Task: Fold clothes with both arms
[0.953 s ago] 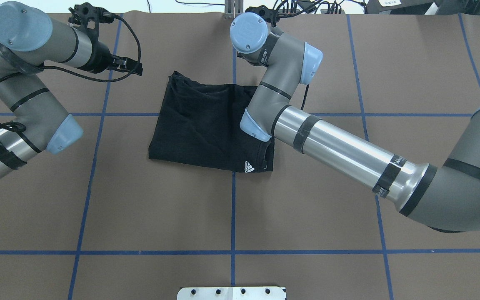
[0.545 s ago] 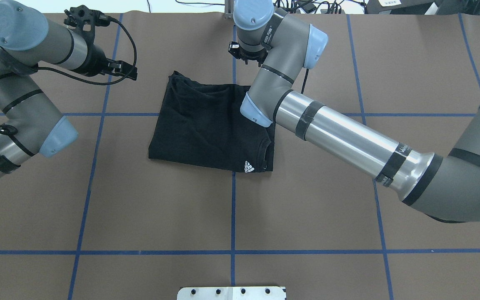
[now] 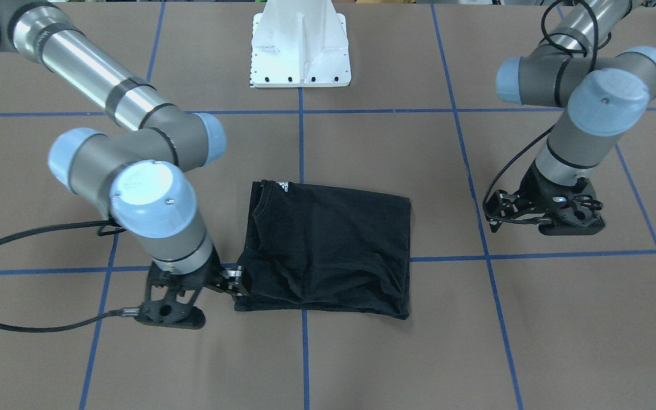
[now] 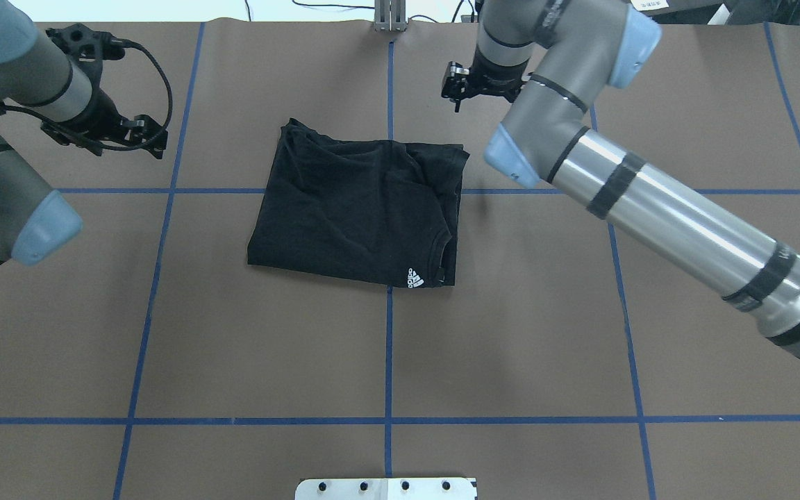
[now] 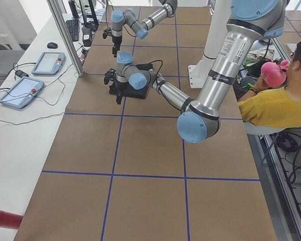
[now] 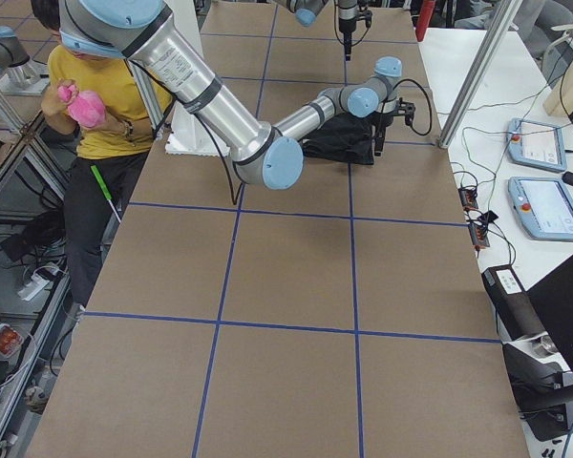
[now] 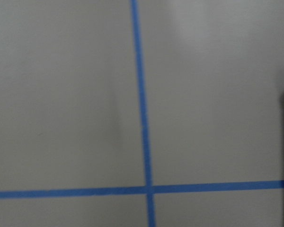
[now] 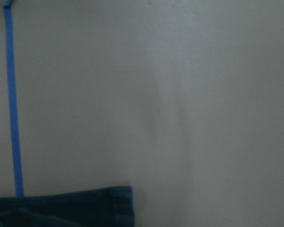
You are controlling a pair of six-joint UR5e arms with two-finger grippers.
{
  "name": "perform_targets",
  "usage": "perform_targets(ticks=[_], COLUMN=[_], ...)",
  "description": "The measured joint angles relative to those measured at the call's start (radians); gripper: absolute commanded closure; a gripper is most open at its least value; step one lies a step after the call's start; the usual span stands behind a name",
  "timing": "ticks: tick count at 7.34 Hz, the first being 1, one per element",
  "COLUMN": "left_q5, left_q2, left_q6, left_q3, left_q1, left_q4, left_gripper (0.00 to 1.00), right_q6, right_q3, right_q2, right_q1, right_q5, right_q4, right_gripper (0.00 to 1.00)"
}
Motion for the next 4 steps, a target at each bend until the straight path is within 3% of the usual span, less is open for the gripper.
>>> perform_targets(ticks=[2,4], left_q5=[-0.035,-0.052], left_q2=[0.100,0.225], left_q6=[0.127,0.391], left_q3=[-0.055,-0.067], left_q1=[-0.082,-0.196], left_q4=[0.068,0.083], left_gripper=[0.00,0.00], right_q6=[-0.117,-0.291], right_q3=[0.237,0.420], right_q2=[-0.238,-0.496], right_q1=[0.080,0.147], right_q5=[0.100,0.116], right_q4=[-0.055,-0.062], right_gripper=[0.00,0.00])
